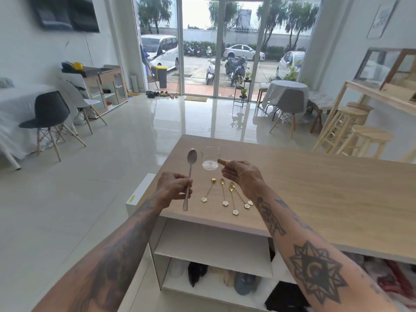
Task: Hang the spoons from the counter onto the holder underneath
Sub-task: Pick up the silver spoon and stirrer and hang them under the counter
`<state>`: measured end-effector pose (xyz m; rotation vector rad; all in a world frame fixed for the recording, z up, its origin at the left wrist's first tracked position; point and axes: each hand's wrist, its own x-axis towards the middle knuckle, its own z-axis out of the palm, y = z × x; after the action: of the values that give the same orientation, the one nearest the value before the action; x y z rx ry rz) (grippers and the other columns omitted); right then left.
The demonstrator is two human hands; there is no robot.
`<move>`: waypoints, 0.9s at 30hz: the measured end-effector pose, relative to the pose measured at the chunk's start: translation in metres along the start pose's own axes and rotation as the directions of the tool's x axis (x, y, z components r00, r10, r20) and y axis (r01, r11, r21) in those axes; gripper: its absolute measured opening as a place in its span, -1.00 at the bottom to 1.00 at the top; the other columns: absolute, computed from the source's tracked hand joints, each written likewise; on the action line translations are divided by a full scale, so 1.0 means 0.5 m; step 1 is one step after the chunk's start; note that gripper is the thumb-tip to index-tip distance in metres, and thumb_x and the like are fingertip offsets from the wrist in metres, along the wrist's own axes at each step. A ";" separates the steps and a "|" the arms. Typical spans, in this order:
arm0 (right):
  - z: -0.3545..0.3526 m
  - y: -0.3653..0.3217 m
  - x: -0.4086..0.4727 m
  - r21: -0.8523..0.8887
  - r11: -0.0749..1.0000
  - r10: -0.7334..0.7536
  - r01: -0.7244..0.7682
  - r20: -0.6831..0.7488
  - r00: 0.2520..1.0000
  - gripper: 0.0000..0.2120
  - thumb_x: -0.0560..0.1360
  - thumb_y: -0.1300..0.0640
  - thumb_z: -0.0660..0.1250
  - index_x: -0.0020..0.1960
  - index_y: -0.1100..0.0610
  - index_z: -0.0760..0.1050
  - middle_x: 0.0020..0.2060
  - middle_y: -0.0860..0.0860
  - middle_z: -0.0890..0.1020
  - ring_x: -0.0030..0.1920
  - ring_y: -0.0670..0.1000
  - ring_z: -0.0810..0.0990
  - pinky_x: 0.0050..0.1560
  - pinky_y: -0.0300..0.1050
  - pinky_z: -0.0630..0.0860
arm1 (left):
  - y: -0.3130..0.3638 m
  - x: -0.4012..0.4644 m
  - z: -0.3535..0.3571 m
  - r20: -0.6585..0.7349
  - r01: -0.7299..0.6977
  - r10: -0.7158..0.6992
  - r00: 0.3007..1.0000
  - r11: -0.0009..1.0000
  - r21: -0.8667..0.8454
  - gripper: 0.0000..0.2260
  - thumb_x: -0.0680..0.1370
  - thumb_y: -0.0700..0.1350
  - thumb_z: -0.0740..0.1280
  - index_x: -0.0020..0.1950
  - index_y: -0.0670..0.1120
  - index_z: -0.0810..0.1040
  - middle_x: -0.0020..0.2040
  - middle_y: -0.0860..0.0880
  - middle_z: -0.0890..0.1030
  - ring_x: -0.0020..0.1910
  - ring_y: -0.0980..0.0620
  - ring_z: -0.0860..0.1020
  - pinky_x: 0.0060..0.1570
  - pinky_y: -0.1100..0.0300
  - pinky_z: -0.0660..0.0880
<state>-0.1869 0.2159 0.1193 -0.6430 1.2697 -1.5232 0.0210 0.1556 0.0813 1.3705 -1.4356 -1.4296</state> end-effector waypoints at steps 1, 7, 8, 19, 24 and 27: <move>0.001 0.003 -0.013 0.007 1.000 0.002 -0.002 0.009 1.000 -0.70 0.50 0.35 0.38 0.20 0.38 0.43 0.11 0.29 0.68 -0.07 0.17 0.59 0.22 0.11 0.57 | -0.004 -0.012 -0.003 -0.007 -0.002 0.002 1.000 1.000 -0.009 -0.81 0.54 -0.25 0.45 0.05 -0.37 0.61 -0.16 -0.27 0.64 -0.24 -0.17 0.65 -0.06 -0.11 0.68; 0.002 0.074 -0.053 0.029 0.998 0.056 -0.058 0.059 0.997 -0.94 0.51 0.36 0.34 -0.05 0.28 0.46 0.07 0.22 0.71 -0.21 0.06 0.66 -0.06 -0.14 0.67 | -0.074 -0.076 -0.025 -0.044 0.063 -0.067 0.997 0.993 -0.100 -0.89 0.54 -0.30 0.44 0.00 -0.33 0.58 -0.22 -0.24 0.58 -0.32 -0.14 0.59 -0.18 -0.03 0.64; 0.005 0.093 -0.058 0.029 0.996 0.085 -0.087 0.066 0.994 -0.93 0.52 0.36 0.34 -0.11 0.26 0.47 0.05 0.21 0.71 -0.21 0.05 0.66 -0.09 -0.16 0.67 | -0.094 -0.089 -0.030 -0.054 0.083 -0.089 0.995 0.991 -0.107 -0.89 0.54 -0.30 0.43 0.00 -0.33 0.57 -0.22 -0.25 0.58 -0.33 -0.13 0.59 -0.21 -0.01 0.64; 0.013 0.384 -0.130 0.171 0.891 0.426 -0.421 0.008 0.905 -0.81 0.46 0.43 0.37 0.05 0.34 0.46 -0.19 0.24 0.68 -0.27 0.08 0.71 -0.22 -0.16 0.69 | -0.384 -0.174 -0.092 -0.119 0.310 -0.327 0.937 0.940 -0.143 -0.88 0.53 -0.28 0.45 -0.19 -0.23 0.58 -0.34 -0.18 0.61 -0.46 -0.01 0.64 -0.37 0.10 0.68; 0.007 0.517 -0.126 0.254 0.826 0.534 -0.503 -0.069 0.842 -0.85 0.46 0.48 0.34 -0.01 0.34 0.46 -0.19 0.28 0.63 -0.24 0.13 0.66 -0.15 -0.11 0.68 | -0.510 -0.172 -0.076 -0.101 0.416 -0.431 0.896 0.898 -0.146 -0.88 0.53 -0.29 0.43 -0.19 -0.25 0.56 -0.32 -0.19 0.57 -0.42 -0.06 0.60 -0.40 0.14 0.66; -0.001 0.601 -0.093 0.281 0.800 0.568 -0.530 -0.070 0.820 -0.92 0.49 0.48 0.30 -0.14 0.35 0.49 -0.22 0.25 0.60 -0.24 0.11 0.61 -0.17 -0.16 0.66 | -0.569 -0.132 -0.062 -0.106 0.458 -0.472 0.875 0.879 -0.135 -0.96 0.54 -0.31 0.40 -0.06 -0.29 0.59 -0.25 -0.18 0.58 -0.37 -0.06 0.59 -0.32 0.12 0.67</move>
<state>-0.0643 0.2772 -0.1521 0.0257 1.2108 -1.2168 0.1234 0.2560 -0.1749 1.7886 -0.9590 -1.6413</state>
